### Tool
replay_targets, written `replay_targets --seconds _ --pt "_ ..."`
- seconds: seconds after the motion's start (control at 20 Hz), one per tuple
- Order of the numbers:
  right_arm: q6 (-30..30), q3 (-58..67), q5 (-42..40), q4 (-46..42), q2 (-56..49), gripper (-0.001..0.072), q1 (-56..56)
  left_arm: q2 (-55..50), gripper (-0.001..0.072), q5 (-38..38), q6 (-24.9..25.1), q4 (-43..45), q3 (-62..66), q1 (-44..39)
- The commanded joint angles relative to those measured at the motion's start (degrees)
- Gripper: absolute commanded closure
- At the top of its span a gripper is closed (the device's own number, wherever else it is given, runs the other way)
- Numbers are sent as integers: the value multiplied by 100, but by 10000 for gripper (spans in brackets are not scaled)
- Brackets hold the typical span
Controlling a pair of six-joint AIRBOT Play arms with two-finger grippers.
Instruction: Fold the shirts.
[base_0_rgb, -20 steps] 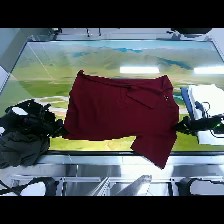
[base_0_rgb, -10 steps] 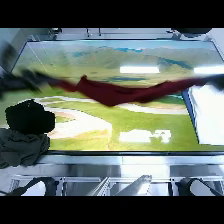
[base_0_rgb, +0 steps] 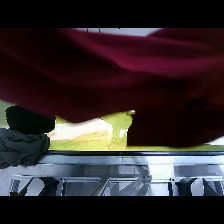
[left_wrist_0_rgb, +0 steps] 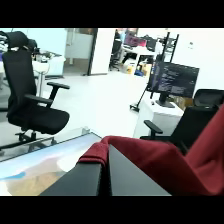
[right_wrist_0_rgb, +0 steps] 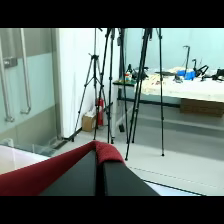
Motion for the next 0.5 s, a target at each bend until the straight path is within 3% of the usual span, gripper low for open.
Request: replay_targets --seconds 0.0,0.1,0.2,0.45 --pt "22 -105 234 -42 -232 694 79 -170 683 -197 -175 938 -466 -684" --pt "-2 -468 424 -219 -636 695 640 -553 683 -190 -175 1928 -957 -1757" --pt "20 -955 396 -953 -1034 694 1344 -1034 687 -197 -173 2625 -1432 -2507" --pt "37 -2461 -549 -1963 -2441 694 2430 -2371 687 988 122 3646 -2446 -3084"
